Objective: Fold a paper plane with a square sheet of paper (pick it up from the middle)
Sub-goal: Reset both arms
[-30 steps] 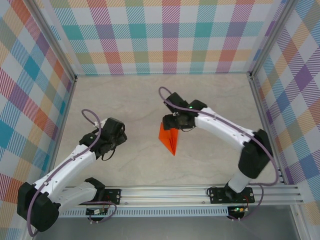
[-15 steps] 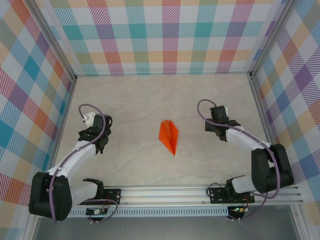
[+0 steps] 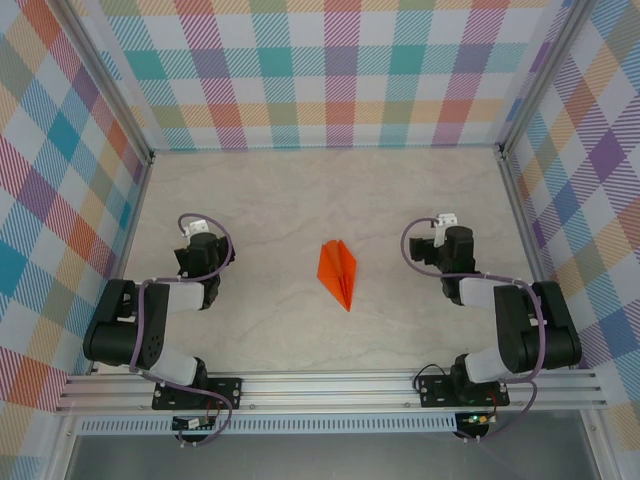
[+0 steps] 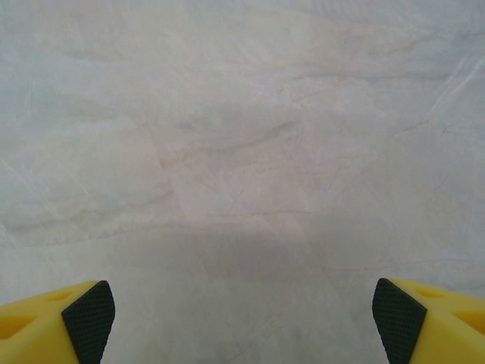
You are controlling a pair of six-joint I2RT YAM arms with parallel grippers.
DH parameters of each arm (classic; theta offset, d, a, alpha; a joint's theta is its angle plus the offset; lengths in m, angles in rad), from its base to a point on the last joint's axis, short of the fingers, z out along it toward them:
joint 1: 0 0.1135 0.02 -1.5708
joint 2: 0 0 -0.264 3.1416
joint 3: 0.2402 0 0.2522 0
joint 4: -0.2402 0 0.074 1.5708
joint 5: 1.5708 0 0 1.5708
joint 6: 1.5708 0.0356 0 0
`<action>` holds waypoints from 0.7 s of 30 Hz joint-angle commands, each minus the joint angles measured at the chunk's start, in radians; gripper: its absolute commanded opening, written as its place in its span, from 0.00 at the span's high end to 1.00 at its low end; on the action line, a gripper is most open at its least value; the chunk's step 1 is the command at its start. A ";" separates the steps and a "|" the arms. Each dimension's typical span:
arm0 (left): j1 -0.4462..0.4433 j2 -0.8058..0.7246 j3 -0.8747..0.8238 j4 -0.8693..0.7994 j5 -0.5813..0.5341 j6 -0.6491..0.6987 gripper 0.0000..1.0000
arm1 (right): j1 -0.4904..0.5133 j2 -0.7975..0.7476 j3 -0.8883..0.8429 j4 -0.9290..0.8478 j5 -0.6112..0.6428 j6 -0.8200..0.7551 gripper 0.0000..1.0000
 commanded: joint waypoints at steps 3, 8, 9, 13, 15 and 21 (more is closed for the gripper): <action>0.021 0.078 -0.047 0.298 0.152 0.074 0.00 | -0.105 0.066 -0.012 0.189 -0.204 0.075 0.08; 0.012 0.060 -0.037 0.240 0.097 0.053 0.00 | -0.086 0.074 -0.018 0.216 -0.148 0.074 0.00; 0.012 0.054 -0.035 0.223 0.095 0.052 0.00 | -0.081 0.071 -0.023 0.223 -0.115 0.080 0.00; 0.006 0.056 -0.034 0.226 0.090 0.059 0.00 | -0.052 0.069 -0.047 0.266 0.056 0.118 0.00; 0.005 0.055 -0.033 0.228 0.090 0.060 0.00 | -0.053 0.069 -0.046 0.263 0.057 0.117 0.00; 0.005 0.058 -0.029 0.220 0.091 0.059 0.00 | -0.052 0.069 -0.046 0.263 0.056 0.118 0.00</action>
